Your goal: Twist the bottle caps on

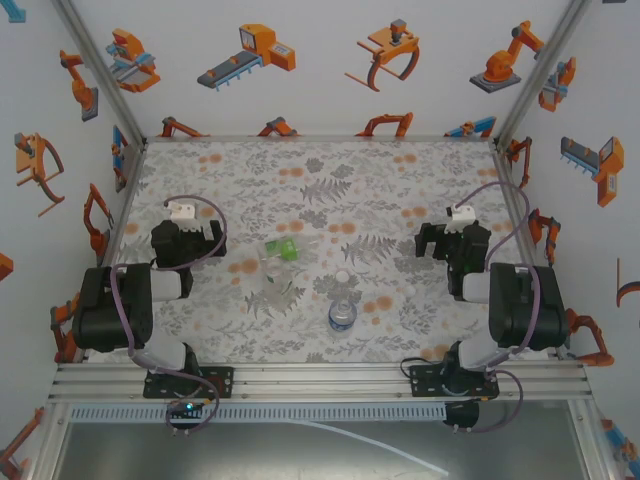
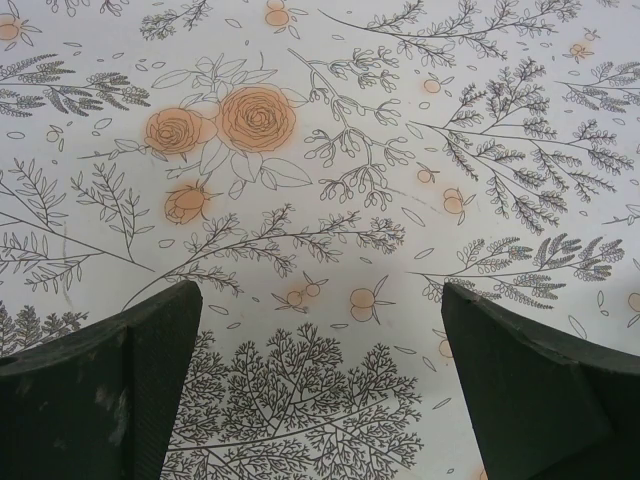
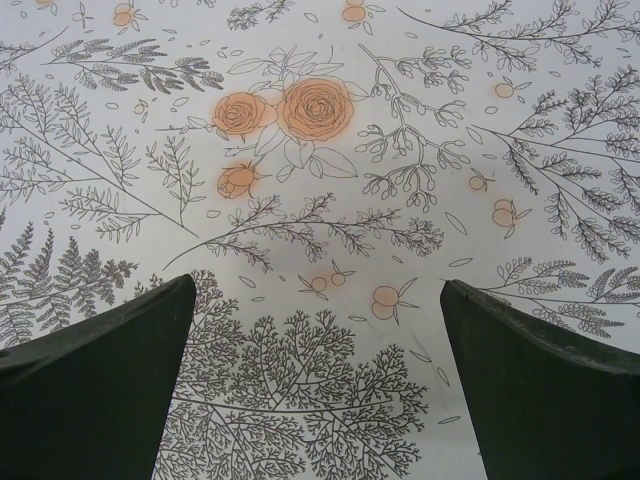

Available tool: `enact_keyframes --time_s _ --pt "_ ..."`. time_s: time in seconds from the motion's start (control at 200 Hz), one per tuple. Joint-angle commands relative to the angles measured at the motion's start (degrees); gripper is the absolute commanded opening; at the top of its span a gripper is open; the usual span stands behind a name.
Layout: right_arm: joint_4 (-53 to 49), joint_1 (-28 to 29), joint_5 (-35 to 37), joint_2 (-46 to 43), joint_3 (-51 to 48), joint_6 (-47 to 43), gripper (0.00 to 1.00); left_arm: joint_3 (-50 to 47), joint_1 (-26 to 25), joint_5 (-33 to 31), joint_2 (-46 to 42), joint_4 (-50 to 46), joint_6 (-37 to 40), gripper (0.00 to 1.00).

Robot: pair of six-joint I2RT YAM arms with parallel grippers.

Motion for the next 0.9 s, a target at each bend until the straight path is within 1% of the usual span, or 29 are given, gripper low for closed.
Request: enact_keyframes --time_s 0.0,0.36,0.501,0.896 --pt "2.6 0.1 -0.7 0.0 -0.2 -1.2 0.99 -0.4 0.0 1.3 -0.5 1.8 0.5 0.97" --pt "2.6 -0.1 -0.7 0.0 -0.1 -1.0 0.99 -0.4 0.2 1.2 -0.5 1.8 0.4 0.97" --pt "2.2 -0.1 2.4 0.3 0.4 0.5 0.99 -0.4 0.2 1.2 -0.5 1.7 0.3 0.97" --pt "1.7 -0.1 2.9 0.4 0.6 0.7 0.99 -0.4 0.1 1.3 -0.5 1.8 0.3 0.97"
